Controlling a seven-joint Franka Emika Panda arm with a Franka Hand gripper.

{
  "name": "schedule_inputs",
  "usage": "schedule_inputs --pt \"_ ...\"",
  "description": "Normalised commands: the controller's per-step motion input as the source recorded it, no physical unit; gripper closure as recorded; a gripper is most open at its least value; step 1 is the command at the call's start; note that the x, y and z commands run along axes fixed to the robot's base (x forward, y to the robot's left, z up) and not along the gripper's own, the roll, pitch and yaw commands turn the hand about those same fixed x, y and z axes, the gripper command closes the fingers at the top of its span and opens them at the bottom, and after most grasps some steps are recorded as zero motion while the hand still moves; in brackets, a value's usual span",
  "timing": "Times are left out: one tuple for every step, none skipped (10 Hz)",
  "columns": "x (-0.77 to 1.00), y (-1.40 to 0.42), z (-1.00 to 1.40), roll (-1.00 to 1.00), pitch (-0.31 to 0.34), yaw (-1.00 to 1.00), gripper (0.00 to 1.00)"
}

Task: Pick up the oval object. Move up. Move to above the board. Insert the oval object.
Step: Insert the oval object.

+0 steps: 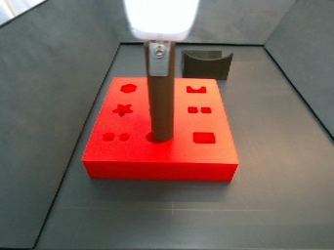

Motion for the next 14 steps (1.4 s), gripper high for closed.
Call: schedule_inputs --pt "-0.33 -0.13 -0.25 0.05 -0.083 -0.05 1.0" --pt "-0.19 -0.09 -0.14 0.02 -0.089 -0.01 1.0" --pt "-0.04 0.0 -0.06 0.0 -0.05 0.0 1.0" --pt "-0.17 0.07 -0.06 0.0 0.0 0.0 1.0" --pt "-0.16 0.03 -0.05 0.0 0.0 0.0 1.0" --pt "0.0 0.0 0.0 0.03 0.051 0.0 1.0" --pt "0.13 0.0 0.22 0.05 0.166 -0.07 1.0" --pt "0.24 0.0 0.31 0.07 0.243 -0.18 1.0" --pt "0.54 0.0 0.04 0.12 0.273 -0.17 1.0" --pt "0.82 0.02 -0.17 0.0 0.229 -0.11 1.0" --pt "0.84 0.26 -0.31 -0.01 0.243 -0.03 1.0" --pt "0.44 0.17 -0.45 0.01 0.316 -0.04 1.0" --pt "0.05 0.03 -0.37 0.0 0.209 -0.1 1.0" --pt "-0.22 -0.03 -0.18 0.01 0.107 -0.06 1.0"
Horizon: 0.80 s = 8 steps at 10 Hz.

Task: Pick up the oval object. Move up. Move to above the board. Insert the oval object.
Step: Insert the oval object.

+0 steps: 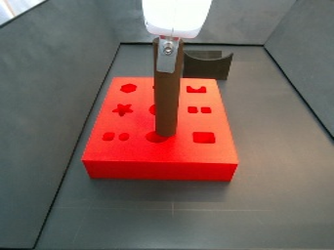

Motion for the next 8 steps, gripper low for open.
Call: schedule_inputs --pt "-0.41 -0.34 -0.19 0.1 0.053 -0.12 1.0" --pt "-0.18 -0.34 -0.14 0.13 0.037 -0.01 1.0" --pt "-0.22 -0.26 -0.1 0.09 0.0 -0.03 1.0" --pt "-0.1 -0.17 0.0 0.04 0.0 0.0 1.0" --pt "0.0 0.0 0.0 0.0 0.0 0.02 1.0" --pt "-0.01 0.26 0.0 0.0 0.0 0.19 1.0" --pt "-0.01 0.03 0.0 0.0 0.0 0.0 1.0" --pt "-0.08 0.07 -0.04 0.01 0.003 0.02 1.0"
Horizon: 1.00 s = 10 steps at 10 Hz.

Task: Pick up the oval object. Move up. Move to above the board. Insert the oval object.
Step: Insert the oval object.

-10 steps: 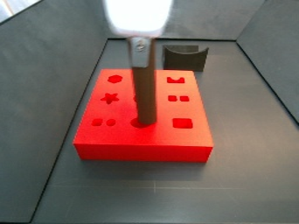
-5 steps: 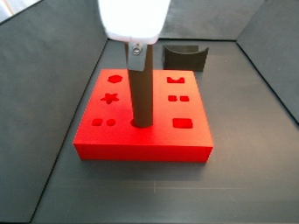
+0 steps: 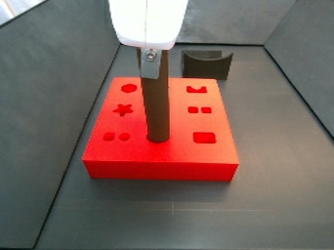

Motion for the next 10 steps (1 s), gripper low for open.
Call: schedule_inputs --pt "0.0 0.0 -0.23 0.19 0.156 0.15 1.0" --pt "0.0 0.0 -0.24 0.23 0.251 0.1 1.0" --pt "0.0 0.0 -0.04 0.0 0.069 0.0 1.0" --pt "0.07 0.0 0.0 0.0 0.016 0.0 1.0" --pt "0.2 0.05 -0.48 -0.1 0.021 -0.06 1.0" --pt "0.0 0.06 -0.57 -0.25 0.069 -0.34 1.0" --pt "-0.03 0.0 -0.45 -0.31 0.019 -0.55 1.0" --pt "0.0 0.0 -0.45 -0.31 0.013 -0.42 1.0" --pt "0.0 0.0 0.0 -0.01 -0.031 0.0 1.0" --pt "0.0 0.0 0.0 0.07 0.031 0.09 1.0"
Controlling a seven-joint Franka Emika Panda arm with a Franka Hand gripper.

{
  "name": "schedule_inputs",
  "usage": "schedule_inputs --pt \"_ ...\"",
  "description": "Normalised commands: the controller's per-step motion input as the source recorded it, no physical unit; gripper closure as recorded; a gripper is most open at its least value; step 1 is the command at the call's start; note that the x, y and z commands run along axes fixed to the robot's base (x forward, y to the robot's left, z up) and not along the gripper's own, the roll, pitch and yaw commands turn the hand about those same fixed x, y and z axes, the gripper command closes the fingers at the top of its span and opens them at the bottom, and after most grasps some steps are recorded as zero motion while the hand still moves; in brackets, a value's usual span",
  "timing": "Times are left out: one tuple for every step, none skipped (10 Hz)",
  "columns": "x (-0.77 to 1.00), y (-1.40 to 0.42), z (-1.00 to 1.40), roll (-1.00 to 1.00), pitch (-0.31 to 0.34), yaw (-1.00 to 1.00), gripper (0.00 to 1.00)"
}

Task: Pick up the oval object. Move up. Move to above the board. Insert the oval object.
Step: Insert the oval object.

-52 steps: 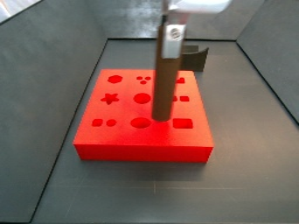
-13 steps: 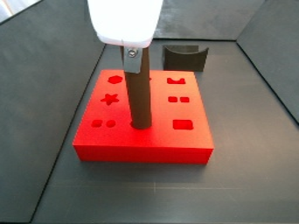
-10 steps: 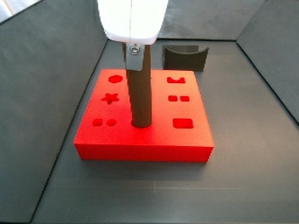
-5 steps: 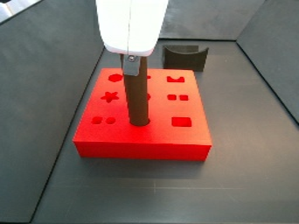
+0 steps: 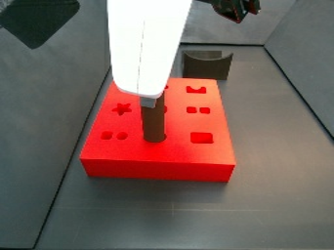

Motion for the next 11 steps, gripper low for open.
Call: schedule_inputs --pt "0.25 0.05 0.09 0.24 0.5 -0.04 1.0" --pt "0.0 0.1 0.1 0.17 0.5 -0.22 1.0" --pt "0.12 0.06 0.0 0.11 0.5 -0.29 1.0" --pt "0.18 0.0 0.0 0.08 0.327 -0.21 1.0" --pt "0.01 0.0 -0.04 0.0 0.0 0.0 1.0" --pt "0.0 -0.02 -0.43 0.01 0.001 0.0 1.0" --pt "0.13 -0.07 -0.87 0.02 0.029 -0.02 1.0" --pt "0.08 -0.09 -0.98 0.0 0.0 -0.07 1.0" --pt "0.15 -0.06 -0.8 0.04 0.034 0.0 1.0" --pt "0.02 0.0 -0.05 0.0 -0.034 -0.01 1.0" --pt "0.0 0.0 0.0 0.0 0.0 0.0 1.0"
